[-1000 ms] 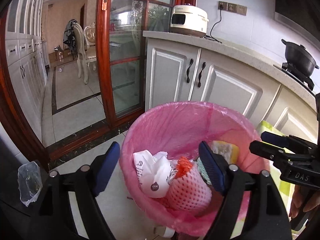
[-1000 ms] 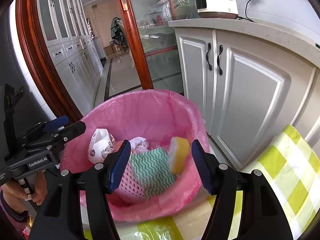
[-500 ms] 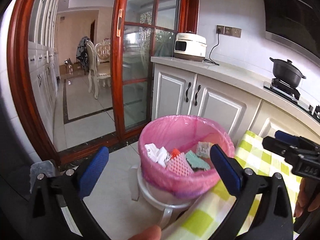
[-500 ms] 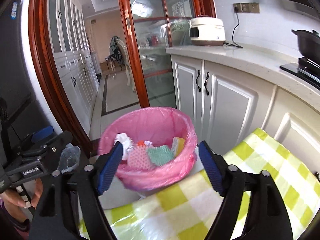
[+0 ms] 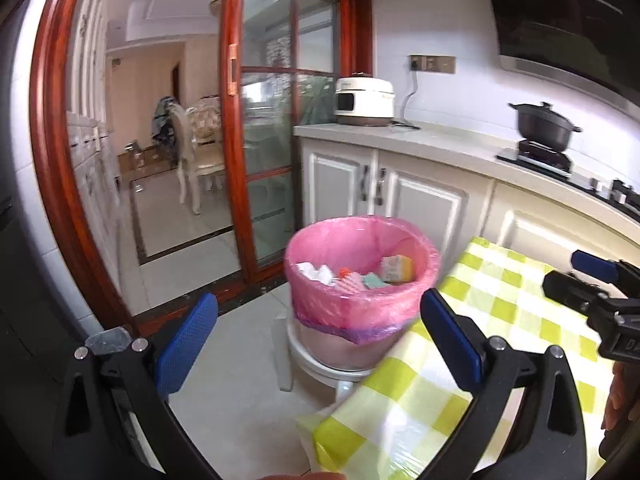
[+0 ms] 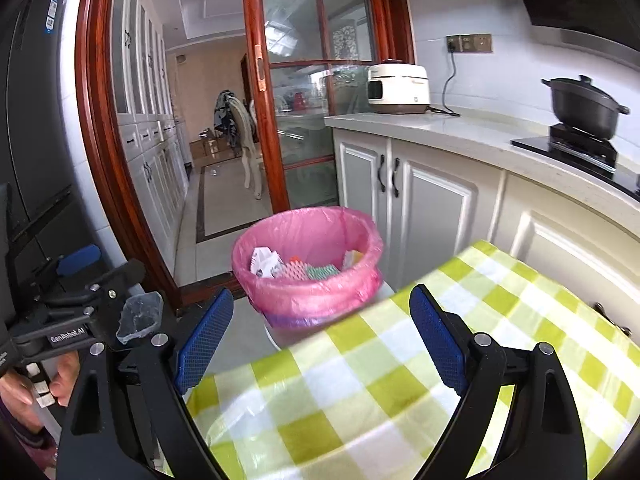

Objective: Collect trash

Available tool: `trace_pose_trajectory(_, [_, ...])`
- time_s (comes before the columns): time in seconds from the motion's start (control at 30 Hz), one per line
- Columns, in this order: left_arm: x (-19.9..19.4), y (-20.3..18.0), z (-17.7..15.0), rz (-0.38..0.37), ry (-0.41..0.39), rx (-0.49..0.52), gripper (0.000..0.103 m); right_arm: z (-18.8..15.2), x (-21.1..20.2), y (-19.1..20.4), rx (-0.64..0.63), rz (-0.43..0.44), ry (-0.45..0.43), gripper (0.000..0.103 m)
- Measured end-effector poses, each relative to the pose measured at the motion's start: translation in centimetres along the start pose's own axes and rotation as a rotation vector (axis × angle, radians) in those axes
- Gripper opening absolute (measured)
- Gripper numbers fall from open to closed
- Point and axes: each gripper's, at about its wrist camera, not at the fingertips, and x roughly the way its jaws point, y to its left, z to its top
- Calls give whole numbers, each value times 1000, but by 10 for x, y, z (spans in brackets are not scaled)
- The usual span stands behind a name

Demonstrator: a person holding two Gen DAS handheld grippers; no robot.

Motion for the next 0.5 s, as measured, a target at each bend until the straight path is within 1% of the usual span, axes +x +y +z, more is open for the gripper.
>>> trace_pose_trajectory(0.1, [-10, -7, 0, -48, 3, 3, 98, -3, -13, 1, -16, -30, -1, 85])
trace_pose_trajectory(0.17, [-15, -12, -1, -82, 14, 0, 98, -5, -20, -1, -16, -37, -4, 85])
trace_pose_trajectory(0.27, [-19, -18, 0, -113, 28, -15, 98, -8, -32, -5, -3, -40, -3, 85])
trace_pose_trajectory(0.37, [-25, -27, -2, -103, 12, -5, 98, -12, -39, -6, 2, -32, 2, 85])
trace_pose_trajectory(0.5, [-28, -35, -2, -114, 17, 10, 98, -14, -44, -3, -9, -28, 3, 85])
